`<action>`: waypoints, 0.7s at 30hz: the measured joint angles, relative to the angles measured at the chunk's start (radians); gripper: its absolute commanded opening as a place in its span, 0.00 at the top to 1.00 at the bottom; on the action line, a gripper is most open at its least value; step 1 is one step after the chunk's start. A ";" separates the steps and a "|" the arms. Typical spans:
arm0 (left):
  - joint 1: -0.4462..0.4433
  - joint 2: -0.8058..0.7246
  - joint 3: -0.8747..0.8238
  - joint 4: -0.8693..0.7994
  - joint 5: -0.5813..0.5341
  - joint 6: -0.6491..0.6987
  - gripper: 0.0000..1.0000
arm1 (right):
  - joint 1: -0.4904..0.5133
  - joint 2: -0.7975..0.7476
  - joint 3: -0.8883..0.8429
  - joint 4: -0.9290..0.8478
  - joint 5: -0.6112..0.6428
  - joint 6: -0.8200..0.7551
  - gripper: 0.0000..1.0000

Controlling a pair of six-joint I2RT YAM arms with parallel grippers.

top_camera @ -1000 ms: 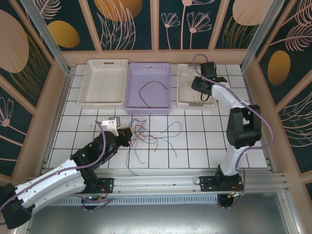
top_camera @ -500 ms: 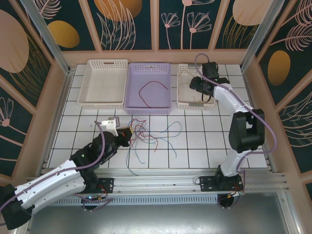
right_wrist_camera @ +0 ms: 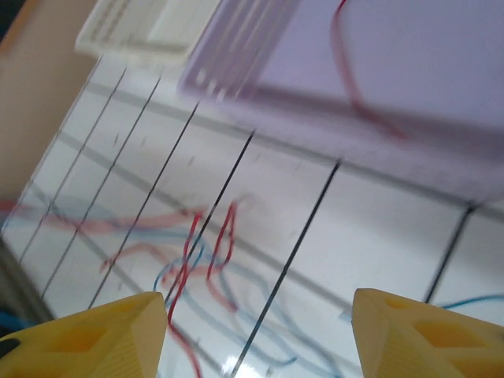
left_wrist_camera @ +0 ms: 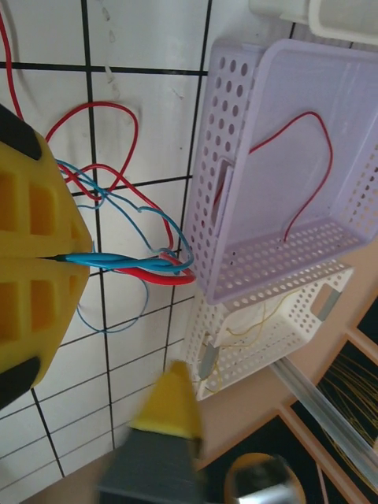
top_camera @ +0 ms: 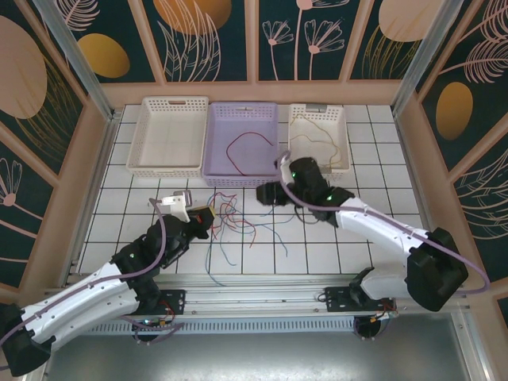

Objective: Untangle the cables
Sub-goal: Untie the cable from multiple cables.

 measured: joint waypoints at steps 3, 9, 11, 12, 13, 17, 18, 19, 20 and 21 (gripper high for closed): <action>0.000 -0.031 0.000 0.001 -0.015 -0.009 1.00 | 0.122 -0.033 -0.119 0.086 0.005 0.013 0.36; 0.000 -0.065 0.000 0.014 -0.049 -0.034 1.00 | 0.315 -0.050 -0.240 0.273 0.046 0.042 0.36; 0.000 -0.065 0.000 0.014 -0.059 -0.043 1.00 | 0.357 -0.032 -0.253 0.342 0.068 0.053 0.37; 0.000 -0.065 0.000 0.014 -0.062 -0.048 1.00 | 0.377 -0.013 -0.256 0.380 0.079 0.057 0.37; 0.000 -0.065 0.000 0.014 -0.068 -0.053 1.00 | 0.395 0.012 -0.256 0.413 0.093 0.059 0.38; 0.000 -0.068 0.000 0.016 -0.082 -0.069 1.00 | 0.455 0.122 -0.252 0.506 0.155 0.063 0.40; 0.000 -0.070 0.000 0.019 -0.086 -0.076 1.00 | 0.469 0.155 -0.248 0.527 0.167 0.064 0.41; 0.000 -0.072 0.000 0.023 -0.091 -0.080 1.00 | 0.480 0.189 -0.238 0.541 0.183 0.066 0.42; 0.000 -0.074 0.000 0.028 -0.097 -0.082 1.00 | 0.488 0.214 -0.226 0.552 0.195 0.068 0.42; 0.000 -0.076 0.001 0.034 -0.103 -0.087 1.00 | 0.497 0.245 -0.211 0.563 0.209 0.074 0.42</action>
